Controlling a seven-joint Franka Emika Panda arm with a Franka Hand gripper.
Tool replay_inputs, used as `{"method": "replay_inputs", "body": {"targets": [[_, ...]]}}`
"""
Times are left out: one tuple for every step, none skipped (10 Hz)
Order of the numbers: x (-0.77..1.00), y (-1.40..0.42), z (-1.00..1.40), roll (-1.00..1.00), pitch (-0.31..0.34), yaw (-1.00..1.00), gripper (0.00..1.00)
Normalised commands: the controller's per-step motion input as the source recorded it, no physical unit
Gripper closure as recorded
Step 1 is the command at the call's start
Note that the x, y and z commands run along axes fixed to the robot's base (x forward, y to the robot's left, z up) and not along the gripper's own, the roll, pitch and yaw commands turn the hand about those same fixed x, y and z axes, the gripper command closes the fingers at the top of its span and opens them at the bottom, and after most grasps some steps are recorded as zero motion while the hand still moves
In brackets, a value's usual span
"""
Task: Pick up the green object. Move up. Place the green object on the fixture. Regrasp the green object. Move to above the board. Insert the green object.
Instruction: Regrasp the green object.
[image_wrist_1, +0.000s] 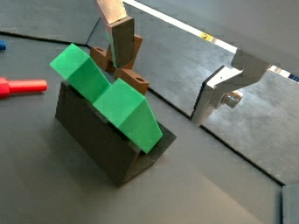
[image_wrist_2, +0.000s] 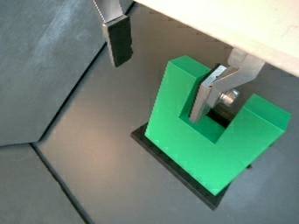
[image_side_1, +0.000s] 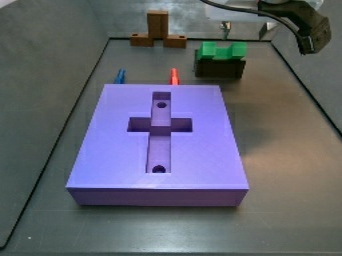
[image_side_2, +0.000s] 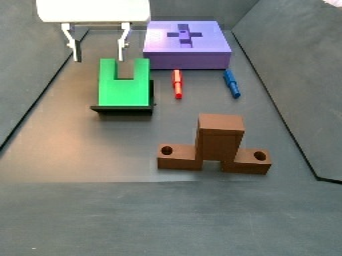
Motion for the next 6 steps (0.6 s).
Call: {"method": "replay_inputs", "body": {"targets": [[0.16,0.00,-0.21,0.43,0.000,0.01,0.00],[0.05,-0.20,-0.17,0.83,0.000,0.27,0.00],[0.00,-0.22,-0.17,0.91,0.000,0.36,0.00],[0.11,-0.28,-0.21,0.71,0.034,0.34,0.00],[0.20,-0.29,-0.27,0.56,0.000,0.37,0.00],[0.31,-0.15,-0.16,0.47,0.000,0.37,0.00]]}}
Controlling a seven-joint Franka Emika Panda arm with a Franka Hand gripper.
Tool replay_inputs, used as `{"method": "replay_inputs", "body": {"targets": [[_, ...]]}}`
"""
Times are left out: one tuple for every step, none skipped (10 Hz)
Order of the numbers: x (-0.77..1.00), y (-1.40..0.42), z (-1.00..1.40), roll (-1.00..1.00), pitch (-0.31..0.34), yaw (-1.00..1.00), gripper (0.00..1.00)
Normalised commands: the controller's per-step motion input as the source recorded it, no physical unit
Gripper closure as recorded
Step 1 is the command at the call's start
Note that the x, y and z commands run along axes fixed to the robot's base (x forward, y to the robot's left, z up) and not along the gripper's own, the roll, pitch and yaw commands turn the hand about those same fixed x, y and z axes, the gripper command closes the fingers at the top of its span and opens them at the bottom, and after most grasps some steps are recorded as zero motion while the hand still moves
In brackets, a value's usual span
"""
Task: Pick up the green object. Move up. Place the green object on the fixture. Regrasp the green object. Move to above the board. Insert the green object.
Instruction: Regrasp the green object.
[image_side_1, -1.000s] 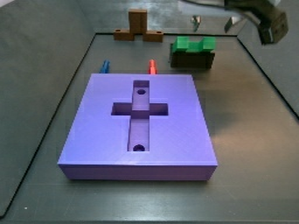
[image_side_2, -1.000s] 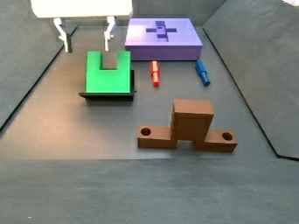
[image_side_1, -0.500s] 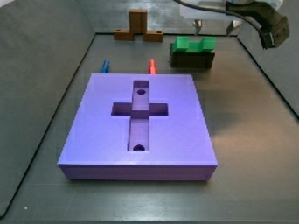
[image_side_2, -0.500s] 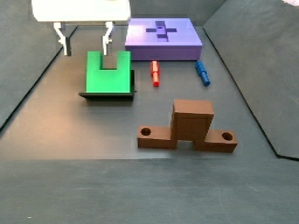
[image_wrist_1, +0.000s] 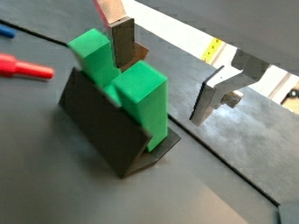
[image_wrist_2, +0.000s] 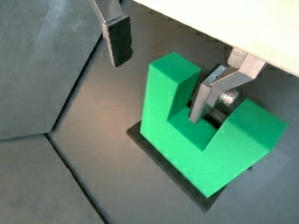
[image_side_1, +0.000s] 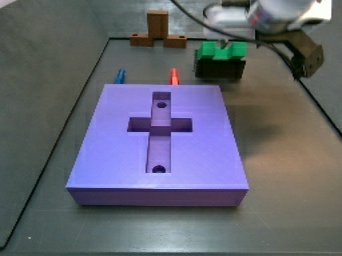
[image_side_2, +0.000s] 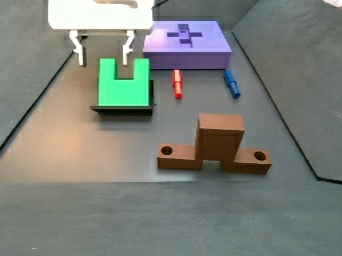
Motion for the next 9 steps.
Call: {"method": "replay_inputs", "body": {"targets": [[0.27,0.00,-0.21,0.29,0.057,0.21,0.00],[0.00,0.12,-0.16,0.19,0.069,0.05,0.00],[-0.03,0.07,-0.10,0.29,0.040,0.05,0.00],[-0.08,0.00,-0.19,0.21,0.000,0.00,0.00],[-0.04,0.00,-0.13,0.17,0.000,0.00,0.00],[-0.13,0.00,-0.21,0.15,0.000,0.00,0.00],[-0.09,0.00,-0.08,0.10,0.000,0.00,0.00],[-0.01,0.00,-0.05,0.08,0.000,0.00,0.00],[0.00,0.00,0.00,0.00,0.000,0.00,0.00]]}}
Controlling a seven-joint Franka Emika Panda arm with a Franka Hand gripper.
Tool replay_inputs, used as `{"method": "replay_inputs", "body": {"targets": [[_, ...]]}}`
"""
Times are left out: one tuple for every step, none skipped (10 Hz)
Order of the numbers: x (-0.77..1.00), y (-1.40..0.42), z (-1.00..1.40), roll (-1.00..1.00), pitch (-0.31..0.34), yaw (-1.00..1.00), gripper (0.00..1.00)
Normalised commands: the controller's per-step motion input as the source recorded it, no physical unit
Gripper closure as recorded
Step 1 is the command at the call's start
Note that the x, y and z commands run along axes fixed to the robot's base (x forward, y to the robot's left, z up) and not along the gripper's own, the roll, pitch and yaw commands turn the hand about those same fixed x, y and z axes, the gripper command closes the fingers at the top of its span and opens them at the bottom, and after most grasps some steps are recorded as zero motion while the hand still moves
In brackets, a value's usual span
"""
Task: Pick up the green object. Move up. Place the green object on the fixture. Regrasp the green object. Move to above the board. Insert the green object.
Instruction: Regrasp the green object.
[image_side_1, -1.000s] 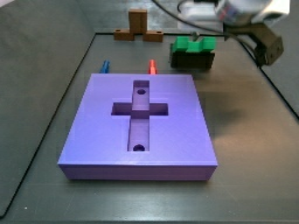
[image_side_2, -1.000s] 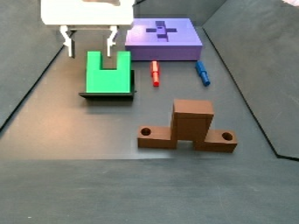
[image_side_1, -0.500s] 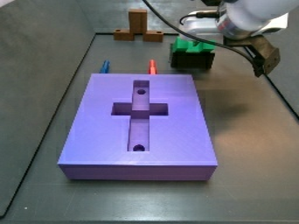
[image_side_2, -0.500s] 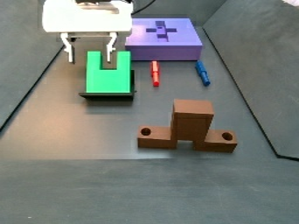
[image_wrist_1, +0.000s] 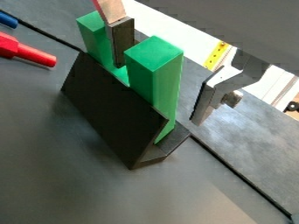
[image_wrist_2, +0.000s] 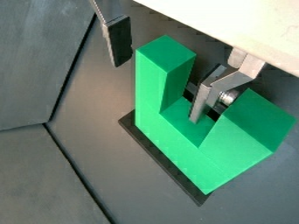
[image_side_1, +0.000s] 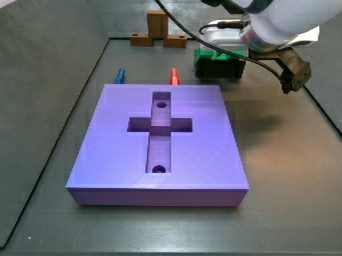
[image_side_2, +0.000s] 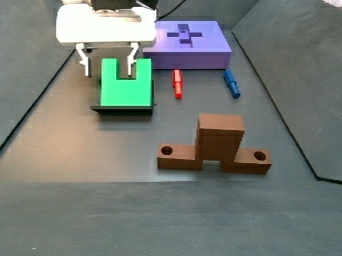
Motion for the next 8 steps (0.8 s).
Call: {"method": "replay_inputs", "body": {"targets": [[0.00,0.00,0.00,0.00,0.000,0.00,1.00],[0.00,0.00,0.00,0.00,0.000,0.00,1.00],[0.00,0.00,0.00,0.00,0.000,0.00,1.00],[0.00,0.00,0.00,0.00,0.000,0.00,1.00],[0.00,0.00,0.00,0.00,0.000,0.00,1.00],[0.00,0.00,0.00,0.00,0.000,0.00,1.00],[0.00,0.00,0.00,0.00,0.000,0.00,1.00],[0.00,0.00,0.00,0.00,0.000,0.00,1.00]]}}
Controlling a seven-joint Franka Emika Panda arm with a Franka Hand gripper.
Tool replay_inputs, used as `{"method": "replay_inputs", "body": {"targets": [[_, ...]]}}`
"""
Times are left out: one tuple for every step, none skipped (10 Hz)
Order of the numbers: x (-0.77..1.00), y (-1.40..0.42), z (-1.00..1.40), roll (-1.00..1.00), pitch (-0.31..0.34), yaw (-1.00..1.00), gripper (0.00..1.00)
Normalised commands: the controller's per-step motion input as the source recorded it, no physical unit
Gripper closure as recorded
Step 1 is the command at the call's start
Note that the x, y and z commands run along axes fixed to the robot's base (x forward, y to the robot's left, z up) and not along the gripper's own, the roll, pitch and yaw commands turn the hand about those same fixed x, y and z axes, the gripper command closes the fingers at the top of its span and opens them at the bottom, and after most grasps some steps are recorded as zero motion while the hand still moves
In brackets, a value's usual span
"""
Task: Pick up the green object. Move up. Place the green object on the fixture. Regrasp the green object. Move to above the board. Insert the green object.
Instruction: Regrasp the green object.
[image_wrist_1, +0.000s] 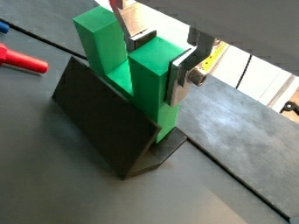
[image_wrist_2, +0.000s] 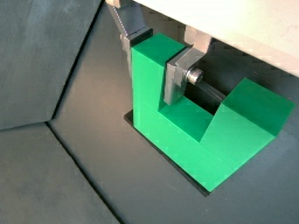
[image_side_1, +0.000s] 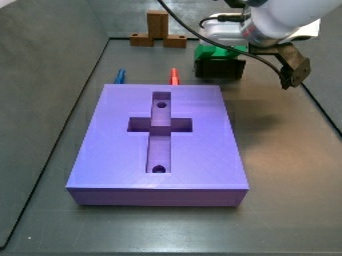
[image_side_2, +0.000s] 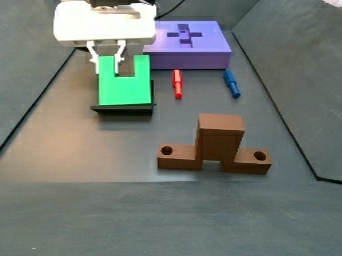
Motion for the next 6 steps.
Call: {"method": "replay_inputs", "body": {"targets": [[0.00,0.00,0.00,0.00,0.000,0.00,1.00],[0.00,0.00,0.00,0.00,0.000,0.00,1.00],[0.00,0.00,0.00,0.00,0.000,0.00,1.00],[0.00,0.00,0.00,0.00,0.000,0.00,1.00],[0.00,0.00,0.00,0.00,0.000,0.00,1.00],[0.00,0.00,0.00,0.00,0.000,0.00,1.00]]}}
